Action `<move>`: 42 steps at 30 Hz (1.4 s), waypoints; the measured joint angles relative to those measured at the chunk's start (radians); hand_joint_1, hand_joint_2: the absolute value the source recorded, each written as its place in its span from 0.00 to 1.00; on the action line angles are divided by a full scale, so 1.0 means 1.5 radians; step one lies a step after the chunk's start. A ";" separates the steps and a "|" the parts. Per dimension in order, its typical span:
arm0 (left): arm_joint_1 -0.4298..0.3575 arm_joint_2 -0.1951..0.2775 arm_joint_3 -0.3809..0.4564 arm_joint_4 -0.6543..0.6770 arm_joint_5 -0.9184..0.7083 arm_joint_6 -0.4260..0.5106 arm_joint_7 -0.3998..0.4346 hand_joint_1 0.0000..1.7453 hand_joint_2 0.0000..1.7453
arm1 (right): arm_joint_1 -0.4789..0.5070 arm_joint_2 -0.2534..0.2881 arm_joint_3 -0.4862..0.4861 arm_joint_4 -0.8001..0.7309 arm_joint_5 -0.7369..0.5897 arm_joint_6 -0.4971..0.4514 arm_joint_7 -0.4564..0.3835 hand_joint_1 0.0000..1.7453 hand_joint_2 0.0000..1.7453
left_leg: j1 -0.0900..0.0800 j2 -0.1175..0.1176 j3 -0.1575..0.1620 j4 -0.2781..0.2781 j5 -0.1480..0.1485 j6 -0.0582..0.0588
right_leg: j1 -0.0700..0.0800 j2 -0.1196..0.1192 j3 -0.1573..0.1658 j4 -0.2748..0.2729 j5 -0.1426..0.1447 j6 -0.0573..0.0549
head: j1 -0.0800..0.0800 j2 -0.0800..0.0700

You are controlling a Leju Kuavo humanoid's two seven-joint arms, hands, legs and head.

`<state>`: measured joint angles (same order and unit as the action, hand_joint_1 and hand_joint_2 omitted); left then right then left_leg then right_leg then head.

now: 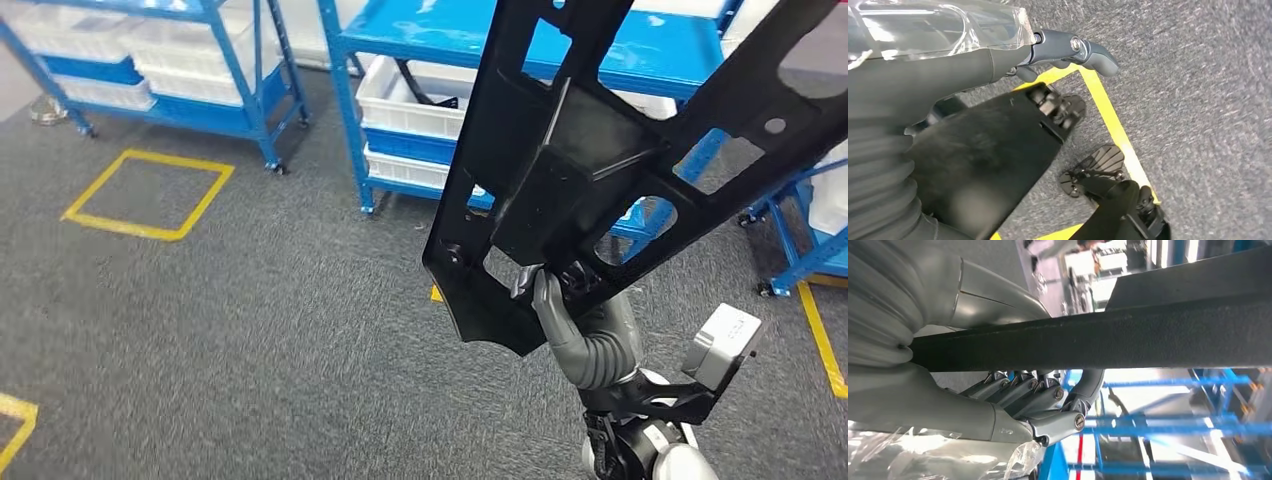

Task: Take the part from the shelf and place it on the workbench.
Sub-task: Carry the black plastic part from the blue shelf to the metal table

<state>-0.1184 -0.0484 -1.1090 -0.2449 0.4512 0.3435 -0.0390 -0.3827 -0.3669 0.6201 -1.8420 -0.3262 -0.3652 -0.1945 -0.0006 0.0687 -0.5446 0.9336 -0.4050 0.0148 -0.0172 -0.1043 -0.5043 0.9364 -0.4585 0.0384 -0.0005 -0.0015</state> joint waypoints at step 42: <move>0.011 -0.002 -0.009 0.000 0.002 -0.002 0.001 0.00 1.00 | 0.019 0.013 0.060 -0.011 0.043 0.074 0.004 1.00 1.00 | -0.003 -0.099 -0.012 0.006 0.011 0.031 | -0.004 0.078 -0.065 0.137 -0.050 0.014 | 0.000 0.000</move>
<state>-0.1020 -0.0515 -1.1221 -0.2449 0.4542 0.3398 -0.0378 -0.3541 -0.3479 0.7102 -1.8585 -0.2622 -0.2536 -0.1888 -0.0054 -0.0800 -0.5629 0.9433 -0.3880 0.0607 -0.0225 0.0123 -0.6013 1.1426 -0.5341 0.0587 -0.0011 -0.0015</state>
